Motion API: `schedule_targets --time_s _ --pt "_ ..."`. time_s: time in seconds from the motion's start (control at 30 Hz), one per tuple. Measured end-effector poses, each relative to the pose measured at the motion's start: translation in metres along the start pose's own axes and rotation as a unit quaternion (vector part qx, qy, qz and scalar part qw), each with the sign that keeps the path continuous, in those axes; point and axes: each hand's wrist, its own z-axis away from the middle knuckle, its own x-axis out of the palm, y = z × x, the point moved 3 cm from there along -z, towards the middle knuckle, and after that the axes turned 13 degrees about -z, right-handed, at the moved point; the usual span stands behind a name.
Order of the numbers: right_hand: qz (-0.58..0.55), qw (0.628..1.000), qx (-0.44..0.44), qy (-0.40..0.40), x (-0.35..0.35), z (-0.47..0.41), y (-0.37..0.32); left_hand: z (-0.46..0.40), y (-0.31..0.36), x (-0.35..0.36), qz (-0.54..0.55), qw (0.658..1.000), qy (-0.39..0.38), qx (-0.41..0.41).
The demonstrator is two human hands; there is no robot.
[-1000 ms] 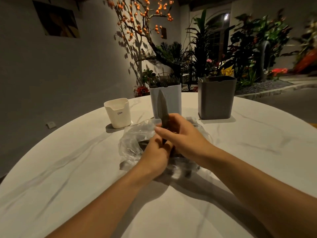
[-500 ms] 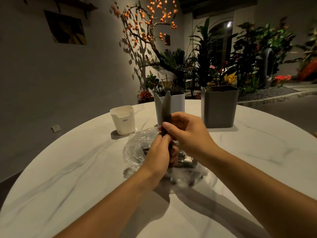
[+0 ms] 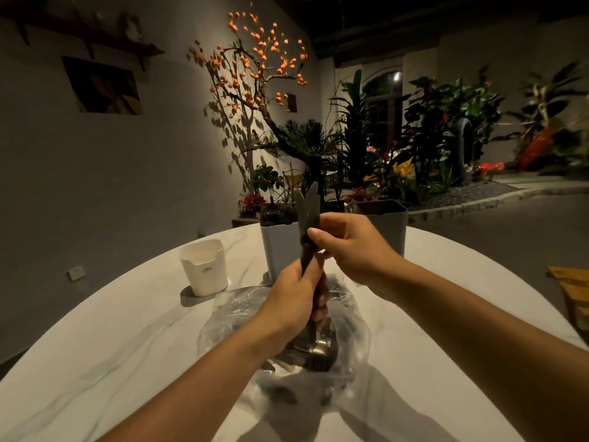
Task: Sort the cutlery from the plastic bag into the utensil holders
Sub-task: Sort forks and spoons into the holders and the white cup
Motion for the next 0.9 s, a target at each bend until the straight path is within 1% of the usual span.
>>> schedule_targets --time_s 0.13,0.2,0.27,0.33,0.4,0.57,0.67,0.77,0.9 --pt "0.009 1.0 0.009 0.027 -0.021 -0.011 -0.004 -0.02 0.009 0.013 -0.063 0.998 0.008 0.008" --pt "0.022 0.999 0.005 0.037 -0.031 -0.018 -0.007 -0.033 0.014 0.017 -0.108 0.993 0.035 0.033" --pt "0.051 0.997 -0.011 0.052 -0.041 -0.025 -0.01 -0.047 0.018 0.023 -0.13 0.989 0.043 0.063" --pt "0.076 0.995 -0.018 0.066 -0.052 -0.033 -0.011 -0.063 0.021 0.03 -0.101 0.992 0.026 0.071" --pt "0.075 0.994 -0.016 0.072 -0.064 -0.043 -0.011 -0.078 0.025 0.034 -0.084 0.994 0.015 0.072" --pt "0.028 0.996 -0.019 0.088 -0.095 -0.066 -0.005 -0.116 0.033 0.038 -0.105 0.991 0.0 0.088" --pt "0.038 0.993 -0.041 0.103 -0.108 -0.08 -0.005 -0.141 0.039 0.04 -0.124 0.987 -0.011 0.102" --pt "0.056 0.989 -0.064 0.119 -0.119 -0.094 -0.01 -0.166 0.048 0.039 -0.138 0.985 0.001 0.106" --pt "0.069 0.983 -0.109 0.128 -0.131 -0.115 -0.019 -0.2 0.064 0.034 -0.131 0.985 0.011 0.111"
